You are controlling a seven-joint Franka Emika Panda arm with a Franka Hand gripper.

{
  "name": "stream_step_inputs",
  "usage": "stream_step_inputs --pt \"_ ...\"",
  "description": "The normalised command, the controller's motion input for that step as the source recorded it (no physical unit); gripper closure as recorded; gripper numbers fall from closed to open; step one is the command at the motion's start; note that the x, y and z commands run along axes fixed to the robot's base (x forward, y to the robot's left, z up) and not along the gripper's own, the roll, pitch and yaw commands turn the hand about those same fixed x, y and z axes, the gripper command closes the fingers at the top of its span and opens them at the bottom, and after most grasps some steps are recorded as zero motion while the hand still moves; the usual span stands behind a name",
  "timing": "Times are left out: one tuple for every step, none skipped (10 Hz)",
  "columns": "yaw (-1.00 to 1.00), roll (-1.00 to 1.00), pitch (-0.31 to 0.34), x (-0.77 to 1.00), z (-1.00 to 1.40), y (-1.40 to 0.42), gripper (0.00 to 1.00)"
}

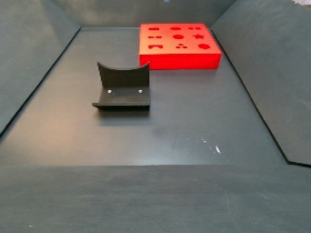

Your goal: Insert the double-square object.

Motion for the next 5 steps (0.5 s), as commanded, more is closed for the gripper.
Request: stream_step_inputs --pt "-1.00 0.00 0.000 0.00 -0.11 0.00 1.00" --pt "-1.00 0.00 -0.001 0.00 -0.11 0.00 1.00" --pt "-1.00 0.00 -0.010 0.00 -0.11 0.00 1.00" --pt "-1.00 0.00 -0.043 0.00 -0.16 0.00 1.00" --pt "-1.00 0.01 -0.037 0.00 -0.20 0.00 1.00"
